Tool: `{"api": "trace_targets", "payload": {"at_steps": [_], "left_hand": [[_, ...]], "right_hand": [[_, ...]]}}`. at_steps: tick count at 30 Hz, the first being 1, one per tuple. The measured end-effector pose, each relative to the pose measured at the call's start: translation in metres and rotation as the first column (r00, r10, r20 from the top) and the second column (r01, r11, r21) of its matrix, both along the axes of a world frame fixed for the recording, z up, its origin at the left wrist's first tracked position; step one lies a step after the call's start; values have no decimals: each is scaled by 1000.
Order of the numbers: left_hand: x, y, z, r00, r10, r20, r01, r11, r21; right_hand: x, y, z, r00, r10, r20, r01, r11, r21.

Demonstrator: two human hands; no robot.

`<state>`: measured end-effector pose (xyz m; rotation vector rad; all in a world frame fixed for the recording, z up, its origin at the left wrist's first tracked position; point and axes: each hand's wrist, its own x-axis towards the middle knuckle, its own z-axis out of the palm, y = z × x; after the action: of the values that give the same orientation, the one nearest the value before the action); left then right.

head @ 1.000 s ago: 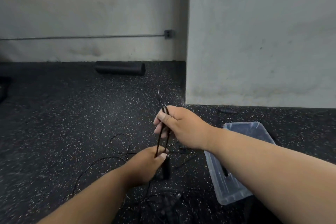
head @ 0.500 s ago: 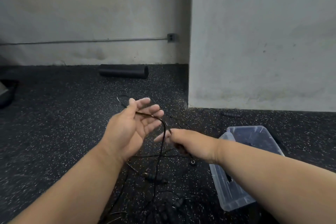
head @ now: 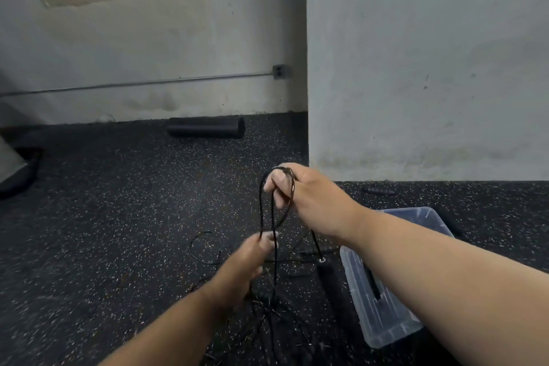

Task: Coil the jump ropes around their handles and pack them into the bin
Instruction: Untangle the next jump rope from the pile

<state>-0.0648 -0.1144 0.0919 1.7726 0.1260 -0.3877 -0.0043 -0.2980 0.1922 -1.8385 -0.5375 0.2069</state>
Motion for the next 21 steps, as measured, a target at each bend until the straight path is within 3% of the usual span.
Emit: {"api": "trace_targets", "payload": {"at_steps": [4,7,12,18,21], "left_hand": [[-5,-11,-18,997,-80,-5,76,929,361],[-6,-11,-19,995,-97,23,76,883,463],[6,-4,23,990,68,120,-105,936,336],[13,-5,93,909,164,383,-247,953,178],[24,-9,112,870,221,441,-281,957,76]], "right_hand": [[-2,0,10,994,8,111,-21,993,116],[-1,-4,16,982,-9,191,-25,985,172],[9,-19,12,983,-46,180,13,984,178],[12,-27,-9,982,-126,-144,130,991,17],[10,-24,-22,983,-69,-173,57,996,-71]]}}
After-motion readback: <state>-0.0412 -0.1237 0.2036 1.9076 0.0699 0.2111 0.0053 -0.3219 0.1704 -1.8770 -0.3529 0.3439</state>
